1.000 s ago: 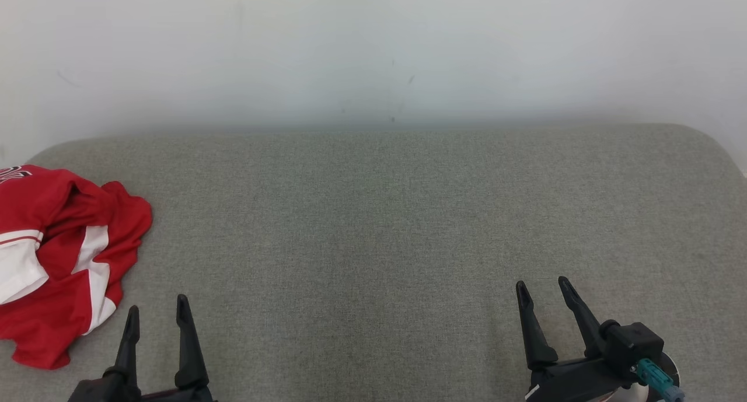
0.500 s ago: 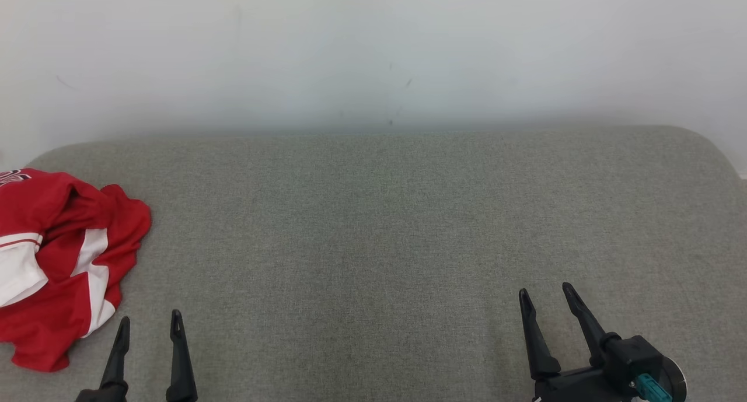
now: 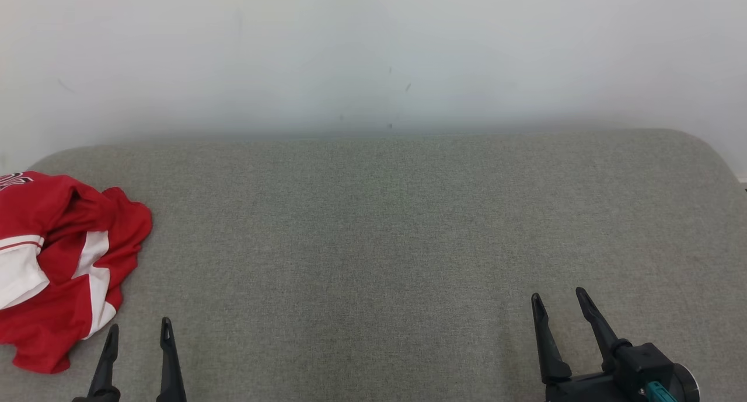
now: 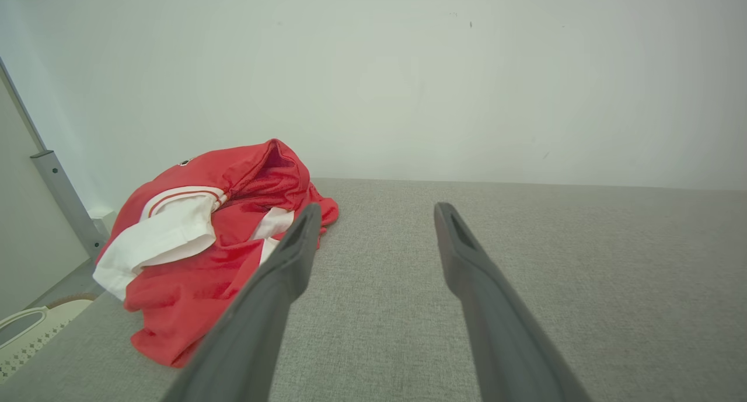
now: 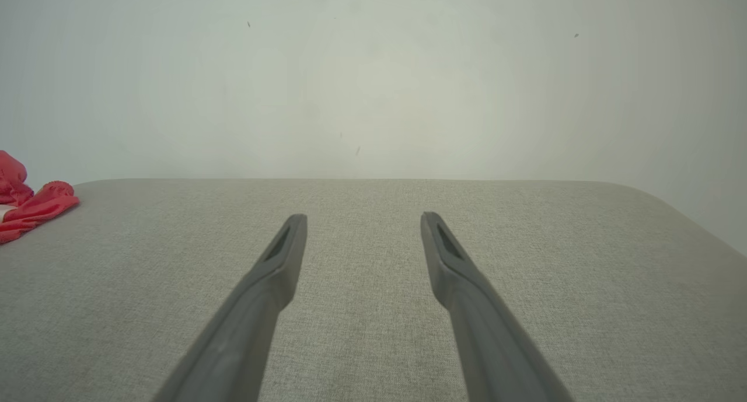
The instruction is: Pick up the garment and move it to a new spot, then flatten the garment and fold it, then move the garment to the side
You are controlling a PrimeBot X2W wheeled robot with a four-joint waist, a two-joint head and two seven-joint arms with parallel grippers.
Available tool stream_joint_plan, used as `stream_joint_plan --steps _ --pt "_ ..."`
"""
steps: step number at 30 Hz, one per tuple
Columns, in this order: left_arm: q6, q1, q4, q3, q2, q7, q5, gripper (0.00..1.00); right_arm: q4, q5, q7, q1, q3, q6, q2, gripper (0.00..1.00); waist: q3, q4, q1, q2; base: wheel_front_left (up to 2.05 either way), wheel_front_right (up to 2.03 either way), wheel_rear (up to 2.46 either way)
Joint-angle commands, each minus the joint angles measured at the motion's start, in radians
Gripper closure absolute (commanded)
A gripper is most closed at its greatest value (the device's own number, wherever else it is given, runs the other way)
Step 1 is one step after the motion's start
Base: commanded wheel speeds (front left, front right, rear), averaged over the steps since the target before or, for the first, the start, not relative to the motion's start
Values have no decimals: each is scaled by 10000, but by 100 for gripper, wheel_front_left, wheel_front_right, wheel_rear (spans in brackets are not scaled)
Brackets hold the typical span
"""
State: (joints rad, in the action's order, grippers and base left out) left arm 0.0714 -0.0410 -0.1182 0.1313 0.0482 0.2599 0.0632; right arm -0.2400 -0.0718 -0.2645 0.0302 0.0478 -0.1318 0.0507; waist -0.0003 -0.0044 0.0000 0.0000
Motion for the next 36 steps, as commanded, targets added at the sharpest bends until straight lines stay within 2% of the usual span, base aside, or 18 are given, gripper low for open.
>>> stream_joint_plan --steps 1,36 --pt "32 -123 -33 41 37 50 81 0 -7 -73 -30 -121 -35 21 -11 0 -4 -8 0 0 0 0 0" --pt "154 -56 -611 236 37 50 -40 0 -183 -602 -30 -138 -314 21 -11 0 -40 -48 0 0 0 0 0"
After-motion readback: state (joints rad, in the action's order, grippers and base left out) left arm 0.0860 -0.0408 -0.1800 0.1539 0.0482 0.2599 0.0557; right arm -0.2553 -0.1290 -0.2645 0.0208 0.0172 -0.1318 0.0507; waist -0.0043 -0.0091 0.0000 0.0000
